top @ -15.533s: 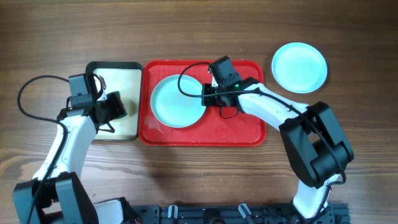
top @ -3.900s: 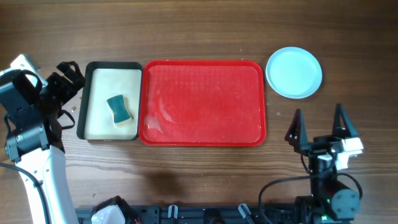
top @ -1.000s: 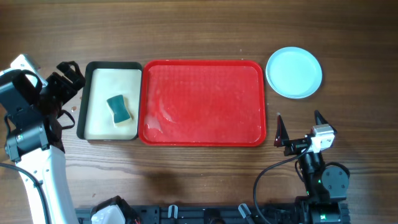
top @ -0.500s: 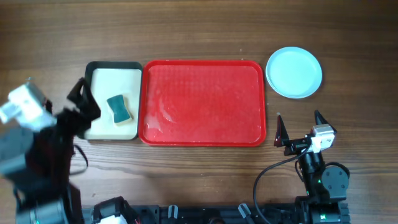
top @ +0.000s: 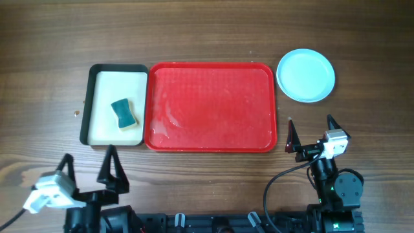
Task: Clean dirty plates on tray and stack at the side
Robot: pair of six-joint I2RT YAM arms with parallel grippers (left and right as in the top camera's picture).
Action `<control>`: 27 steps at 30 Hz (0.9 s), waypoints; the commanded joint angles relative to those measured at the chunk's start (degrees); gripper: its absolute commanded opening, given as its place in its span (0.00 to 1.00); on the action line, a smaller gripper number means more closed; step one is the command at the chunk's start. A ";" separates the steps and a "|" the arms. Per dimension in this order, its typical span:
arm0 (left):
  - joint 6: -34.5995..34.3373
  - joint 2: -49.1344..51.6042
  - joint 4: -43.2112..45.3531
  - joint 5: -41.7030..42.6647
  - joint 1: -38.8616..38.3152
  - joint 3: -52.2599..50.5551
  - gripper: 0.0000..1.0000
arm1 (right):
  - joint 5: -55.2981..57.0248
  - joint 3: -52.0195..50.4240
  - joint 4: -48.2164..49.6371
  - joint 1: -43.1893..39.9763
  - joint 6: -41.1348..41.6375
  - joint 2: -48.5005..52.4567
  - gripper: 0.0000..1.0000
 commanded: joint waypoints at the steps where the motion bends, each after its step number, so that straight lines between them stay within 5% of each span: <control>1: 0.87 -4.59 0.15 -0.55 -1.22 -7.61 1.00 | -0.85 -0.07 0.24 -0.26 -0.98 -0.61 1.00; 7: 0.46 -5.11 13.42 0.52 -1.33 -18.86 1.00 | -0.85 -0.07 0.24 -0.26 -0.98 -0.61 1.00; 16: 0.44 -5.11 65.83 4.20 -1.33 -37.07 1.00 | -0.85 -0.07 0.22 -0.26 -0.98 -0.61 1.00; 27: 0.46 -5.11 68.28 4.15 -2.12 -47.25 1.00 | -0.85 -0.07 0.22 -0.26 -0.98 -0.61 1.00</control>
